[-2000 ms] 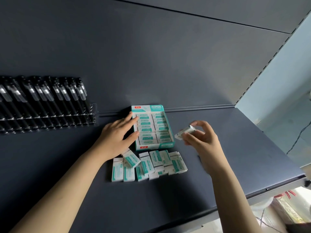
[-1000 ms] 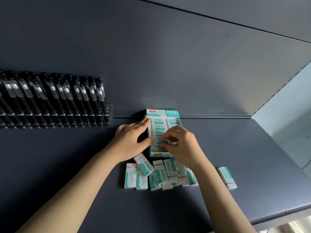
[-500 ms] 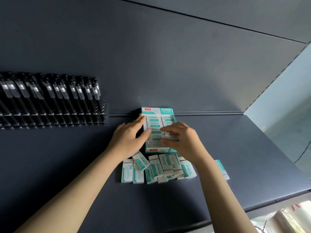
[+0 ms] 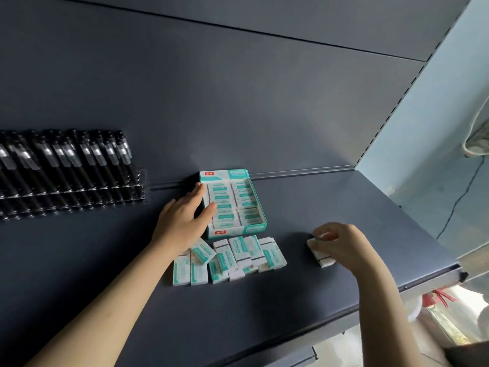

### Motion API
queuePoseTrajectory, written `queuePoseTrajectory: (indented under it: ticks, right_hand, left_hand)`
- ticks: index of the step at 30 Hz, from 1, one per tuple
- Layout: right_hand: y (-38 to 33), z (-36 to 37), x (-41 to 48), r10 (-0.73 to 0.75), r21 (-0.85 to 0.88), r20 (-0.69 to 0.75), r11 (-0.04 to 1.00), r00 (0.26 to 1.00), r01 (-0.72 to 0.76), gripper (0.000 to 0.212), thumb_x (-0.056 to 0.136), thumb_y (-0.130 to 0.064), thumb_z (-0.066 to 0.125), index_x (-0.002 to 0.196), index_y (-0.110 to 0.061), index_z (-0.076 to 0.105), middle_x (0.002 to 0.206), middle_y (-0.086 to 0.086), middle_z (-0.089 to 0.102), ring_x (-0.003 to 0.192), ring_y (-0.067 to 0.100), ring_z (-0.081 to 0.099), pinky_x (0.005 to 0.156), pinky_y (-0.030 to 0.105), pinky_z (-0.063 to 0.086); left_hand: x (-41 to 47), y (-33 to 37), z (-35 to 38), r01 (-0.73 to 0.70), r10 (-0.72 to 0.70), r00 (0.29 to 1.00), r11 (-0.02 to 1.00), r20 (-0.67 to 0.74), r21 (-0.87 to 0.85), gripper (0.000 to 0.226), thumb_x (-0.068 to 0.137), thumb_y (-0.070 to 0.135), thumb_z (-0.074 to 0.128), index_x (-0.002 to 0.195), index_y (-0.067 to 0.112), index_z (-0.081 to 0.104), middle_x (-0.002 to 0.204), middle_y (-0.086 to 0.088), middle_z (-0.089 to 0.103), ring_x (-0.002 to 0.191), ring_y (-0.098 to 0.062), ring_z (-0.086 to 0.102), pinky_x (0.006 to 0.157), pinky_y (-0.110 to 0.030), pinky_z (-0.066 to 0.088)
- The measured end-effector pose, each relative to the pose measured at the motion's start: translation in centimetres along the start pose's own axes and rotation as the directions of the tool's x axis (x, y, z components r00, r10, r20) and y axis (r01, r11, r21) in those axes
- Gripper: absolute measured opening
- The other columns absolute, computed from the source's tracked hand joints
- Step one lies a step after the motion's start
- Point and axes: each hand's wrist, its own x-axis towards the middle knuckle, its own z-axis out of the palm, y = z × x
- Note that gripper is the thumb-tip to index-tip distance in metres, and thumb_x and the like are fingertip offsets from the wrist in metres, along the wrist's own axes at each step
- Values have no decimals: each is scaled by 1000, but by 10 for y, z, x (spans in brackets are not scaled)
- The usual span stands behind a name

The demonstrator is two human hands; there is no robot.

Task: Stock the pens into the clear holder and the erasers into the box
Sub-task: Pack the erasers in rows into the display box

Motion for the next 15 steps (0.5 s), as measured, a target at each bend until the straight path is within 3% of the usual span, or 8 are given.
queuePoseTrajectory:
  ticks: [3,6,10,15]
  right_hand:
    - [-8,5,-2,-53,59,13,997,999,52,15,78,-23,81,91,-27,74,84,-1,68,68,16,62,60,25,49]
    - [-16,12,-3,-77,289,-6,954,997,75,12,83,-12,75,87,-23,75,79,5,60,63,19,58,57,29,55]
    - [-32,16,-5,-46,595,0,803,999,37,5,83,-4,73,82,-8,70,76,10,60,64,17,56,57,20,53]
    - [-59,24,-4,-87,789,85,614,993,-14,6,88,-6,69,89,-10,64,77,9,68,62,12,60,63,21,56]
  left_hand:
    - [0,1,-1,7,-7,1000,1000,4,1,61,101,50,33,156,29,16,160,13,20,147,-11,21,120,-34,7]
    - [-1,1,-1,6,-6,1000,1000,6,0,62,101,50,33,156,29,15,160,13,20,147,-11,21,120,-34,6]
    - [-2,3,-3,7,-7,1000,1000,9,-3,61,101,49,33,156,30,13,160,14,19,147,-11,19,119,-33,5]
    - [-2,3,-4,1,-1,1000,1000,14,-21,61,101,49,34,156,30,13,159,15,18,147,-9,18,119,-32,4]
